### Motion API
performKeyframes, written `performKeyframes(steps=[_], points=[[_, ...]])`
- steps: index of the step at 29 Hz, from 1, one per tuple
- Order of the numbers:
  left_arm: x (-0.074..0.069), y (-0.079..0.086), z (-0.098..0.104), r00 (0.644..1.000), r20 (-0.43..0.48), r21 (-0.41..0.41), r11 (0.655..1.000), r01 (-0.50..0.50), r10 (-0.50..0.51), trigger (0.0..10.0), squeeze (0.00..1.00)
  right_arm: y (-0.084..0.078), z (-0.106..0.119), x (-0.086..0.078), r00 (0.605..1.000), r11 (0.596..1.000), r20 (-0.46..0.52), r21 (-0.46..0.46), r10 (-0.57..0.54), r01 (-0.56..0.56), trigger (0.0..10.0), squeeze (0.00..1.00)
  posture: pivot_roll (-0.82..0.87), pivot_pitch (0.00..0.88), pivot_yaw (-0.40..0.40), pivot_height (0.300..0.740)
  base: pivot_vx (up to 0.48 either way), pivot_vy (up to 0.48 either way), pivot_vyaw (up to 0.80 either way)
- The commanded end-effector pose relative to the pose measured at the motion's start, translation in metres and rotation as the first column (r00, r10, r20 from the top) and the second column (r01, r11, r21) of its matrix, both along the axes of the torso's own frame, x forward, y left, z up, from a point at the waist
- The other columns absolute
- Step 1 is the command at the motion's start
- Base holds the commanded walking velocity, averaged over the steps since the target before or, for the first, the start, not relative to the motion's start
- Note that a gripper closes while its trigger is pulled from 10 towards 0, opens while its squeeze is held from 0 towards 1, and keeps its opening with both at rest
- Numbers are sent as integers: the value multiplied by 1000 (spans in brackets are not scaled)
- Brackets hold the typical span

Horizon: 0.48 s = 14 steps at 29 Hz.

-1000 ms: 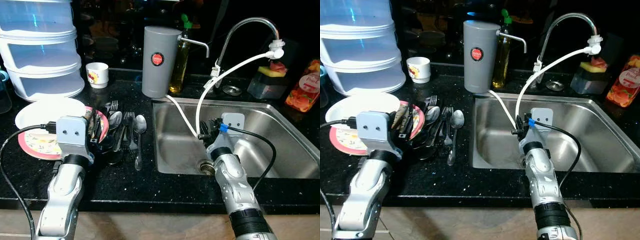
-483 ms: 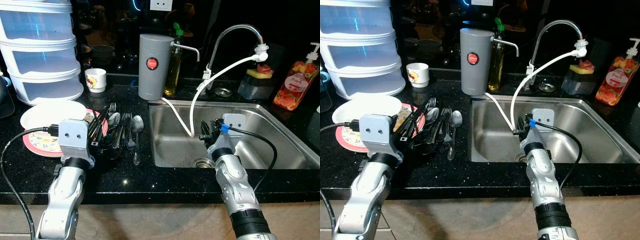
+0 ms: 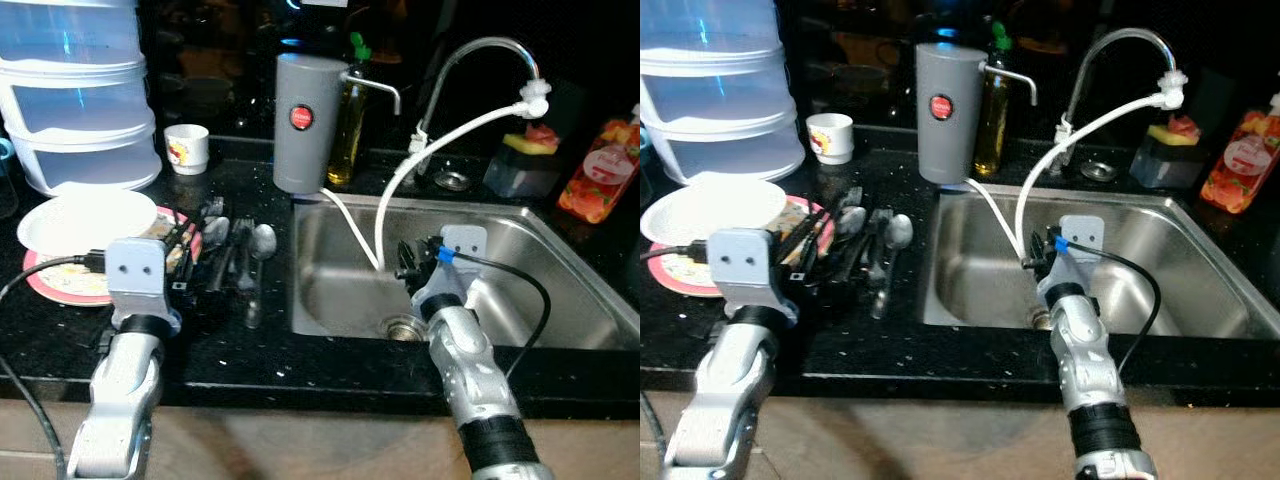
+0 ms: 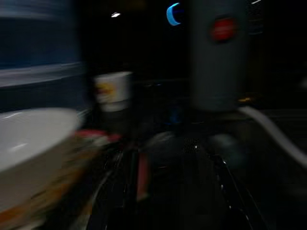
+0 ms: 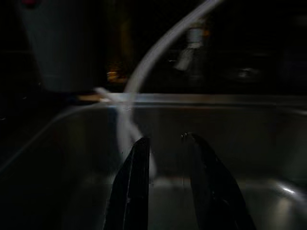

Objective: Kitchen organization

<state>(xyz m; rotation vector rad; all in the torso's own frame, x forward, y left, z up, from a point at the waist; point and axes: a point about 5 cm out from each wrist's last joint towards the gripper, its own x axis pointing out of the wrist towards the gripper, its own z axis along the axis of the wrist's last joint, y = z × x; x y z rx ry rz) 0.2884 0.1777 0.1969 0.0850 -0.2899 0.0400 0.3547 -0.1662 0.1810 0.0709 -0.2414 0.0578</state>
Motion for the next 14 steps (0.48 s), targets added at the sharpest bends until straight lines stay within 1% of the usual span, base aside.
performKeyframes(steps=[1,9,12,14], points=[[-1,-1,3,1000,7,-3,1000,10,-10,10000,0,-3,-4,-1,1000,1000,-20,10,-8,8,10000,0,21,24,-69,740,0,0,0],[-1,0,4,1000,-5,-3,1000,10,-10,10000,0,-2,-3,0,1000,1000,-21,7,-4,4,10000,0,20,28,-71,740,0,0,0],[0,-2,4,998,-30,37,997,62,-61,10000,0,-6,-3,0,999,999,-27,13,-40,40,10000,0,22,30,-67,740,0,0,0],[1,-2,5,997,-37,48,996,70,-68,10000,0,-6,-3,0,999,999,-28,12,-43,43,10000,0,22,31,-65,740,0,0,0]])
